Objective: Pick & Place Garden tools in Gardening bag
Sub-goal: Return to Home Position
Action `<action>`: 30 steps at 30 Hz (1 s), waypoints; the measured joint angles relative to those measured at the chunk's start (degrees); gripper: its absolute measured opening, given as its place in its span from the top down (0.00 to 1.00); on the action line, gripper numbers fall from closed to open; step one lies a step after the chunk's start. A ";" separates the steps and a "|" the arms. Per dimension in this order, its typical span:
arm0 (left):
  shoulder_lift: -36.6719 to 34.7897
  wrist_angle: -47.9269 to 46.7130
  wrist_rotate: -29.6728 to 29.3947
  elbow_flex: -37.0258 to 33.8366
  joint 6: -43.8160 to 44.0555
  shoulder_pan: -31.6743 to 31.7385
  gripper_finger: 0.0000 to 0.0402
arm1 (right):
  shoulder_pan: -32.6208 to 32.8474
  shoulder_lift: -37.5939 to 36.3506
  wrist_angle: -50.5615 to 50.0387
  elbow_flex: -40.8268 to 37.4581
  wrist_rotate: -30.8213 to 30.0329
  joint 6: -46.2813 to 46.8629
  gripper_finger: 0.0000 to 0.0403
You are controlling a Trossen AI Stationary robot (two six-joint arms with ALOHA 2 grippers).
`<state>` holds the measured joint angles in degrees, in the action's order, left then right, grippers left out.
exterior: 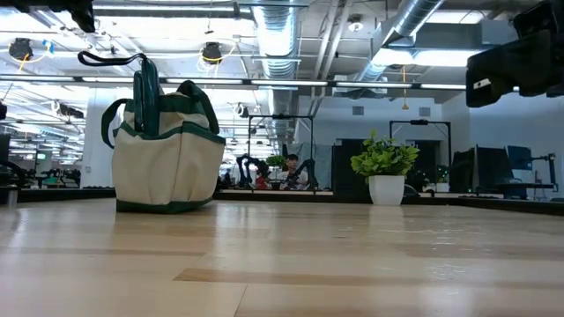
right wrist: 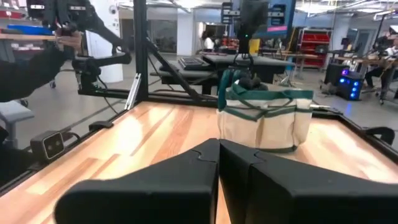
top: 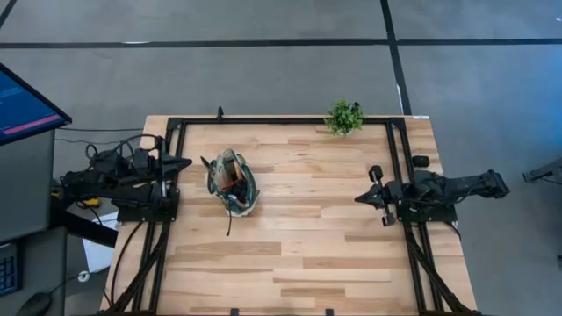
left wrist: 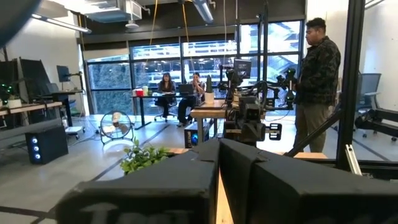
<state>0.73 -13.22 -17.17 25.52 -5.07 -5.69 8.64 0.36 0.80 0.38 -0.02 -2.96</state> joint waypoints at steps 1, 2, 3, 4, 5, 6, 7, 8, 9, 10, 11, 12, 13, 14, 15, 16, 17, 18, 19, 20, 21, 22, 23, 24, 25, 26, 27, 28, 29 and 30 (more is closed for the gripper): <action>0.00 -0.01 0.03 0.00 0.01 0.00 0.99 | 0.02 0.03 -0.05 0.02 0.45 -0.01 1.00; 0.00 -0.01 0.25 0.00 0.01 0.00 0.99 | 0.18 0.07 -0.17 0.02 0.47 -0.05 1.00; 0.00 -0.04 0.91 0.00 0.01 0.00 0.99 | 0.37 0.05 -0.15 0.02 0.43 -0.48 1.00; 0.00 -0.08 1.63 0.00 0.04 0.00 0.99 | 0.41 0.06 -0.15 0.02 0.42 -1.22 1.00; 0.00 -0.14 2.64 0.00 0.01 -0.01 0.99 | 0.46 0.07 -0.15 0.02 0.40 -1.98 1.00; 0.00 -0.40 3.90 0.00 -0.01 0.00 0.99 | 0.46 0.07 -0.15 0.02 0.39 -2.43 1.00; 0.00 -0.89 5.34 0.00 -0.23 0.00 0.99 | 0.39 0.07 -0.15 0.02 0.37 -2.73 1.00; 0.00 -1.38 7.08 -0.09 -0.37 0.00 0.99 | 0.24 0.07 -0.17 0.02 0.36 -2.93 1.00; 0.00 -0.98 8.74 -0.57 -0.43 -0.01 0.99 | 0.13 0.02 -0.17 0.02 0.33 -3.02 1.00; 0.00 -0.19 9.72 -1.35 -0.39 -0.02 0.99 | 0.13 -0.06 -0.17 0.02 0.29 -2.99 1.00; 0.00 0.58 10.07 -2.44 -0.41 -0.02 0.99 | 0.13 -0.07 -0.17 0.02 0.25 -3.01 1.00; 0.01 1.45 10.02 -3.58 -0.51 -0.02 0.99 | 0.13 -0.05 -0.17 0.02 0.25 -3.02 1.00; 0.02 2.45 9.84 -4.71 -0.56 -0.02 0.99 | 0.13 -0.06 -0.17 0.02 0.25 -3.02 1.00; 0.02 3.84 9.86 -5.74 -0.56 -0.02 0.99 | 0.13 -0.05 -0.17 0.02 0.25 -3.02 1.00; -0.08 5.64 9.99 -6.53 -0.56 -0.02 0.99 | 0.13 -0.06 -0.17 0.02 0.23 -3.00 1.00; -0.59 7.27 10.65 -7.26 -0.55 -0.02 0.99 | 0.11 -0.06 -0.17 0.02 0.22 -3.02 1.00; -0.68 8.39 11.63 -7.78 -0.55 -0.01 0.99 | 0.07 -0.04 -0.17 0.02 0.20 -3.01 1.00; -0.66 8.82 12.43 -7.95 -0.55 -0.02 0.99 | 0.03 -0.02 -0.18 0.02 0.20 -2.99 1.00; -0.66 8.34 13.29 -8.07 -0.51 -0.04 0.99 | -0.12 -0.04 -0.20 0.02 0.20 -3.00 1.00; -0.67 8.39 14.37 -8.09 -0.54 -0.04 0.99 | -0.35 -0.02 -0.19 0.02 0.18 -3.02 1.00; -0.66 8.58 15.31 -8.09 -0.51 -0.04 0.99 | -0.59 0.00 -0.20 0.02 0.14 -3.00 1.00; -0.68 8.64 16.18 -8.09 -0.45 -0.04 0.99 | -0.69 -0.02 -0.20 0.02 0.14 -3.01 1.00; -0.68 8.69 16.77 -8.07 -0.33 -0.04 0.99 | -0.88 -0.02 -0.20 0.02 0.12 -3.02 1.00; -0.68 8.49 17.28 -8.09 -0.14 -0.04 0.99 | -1.03 -0.02 -0.20 0.02 0.12 -3.02 1.00; -0.68 8.93 17.63 -8.39 -0.10 -0.04 0.99 | -1.21 -0.02 -0.20 0.02 0.14 -3.02 1.00; -0.68 9.23 17.62 -8.99 -0.05 -0.04 0.99 | -1.33 -0.02 -0.20 0.02 0.10 -3.02 1.00; -0.68 9.41 17.54 -9.94 0.05 -0.04 0.99 | -1.33 -0.02 -0.20 0.02 0.09 -3.02 1.00; -0.68 9.37 17.40 -11.05 0.66 -0.04 0.99 | -1.33 -0.02 -0.20 0.02 0.07 -3.02 1.00; -0.68 9.37 17.40 -12.19 0.94 -0.03 0.99 | -1.33 -0.02 -0.20 0.02 0.07 -3.02 1.00; -0.70 9.61 17.38 -13.33 1.06 -0.03 0.99 | -1.33 -0.02 -0.20 0.02 0.07 -3.02 1.00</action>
<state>0.03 -3.62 0.21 12.19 -4.01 -5.72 7.31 0.34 0.60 0.40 0.05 -5.98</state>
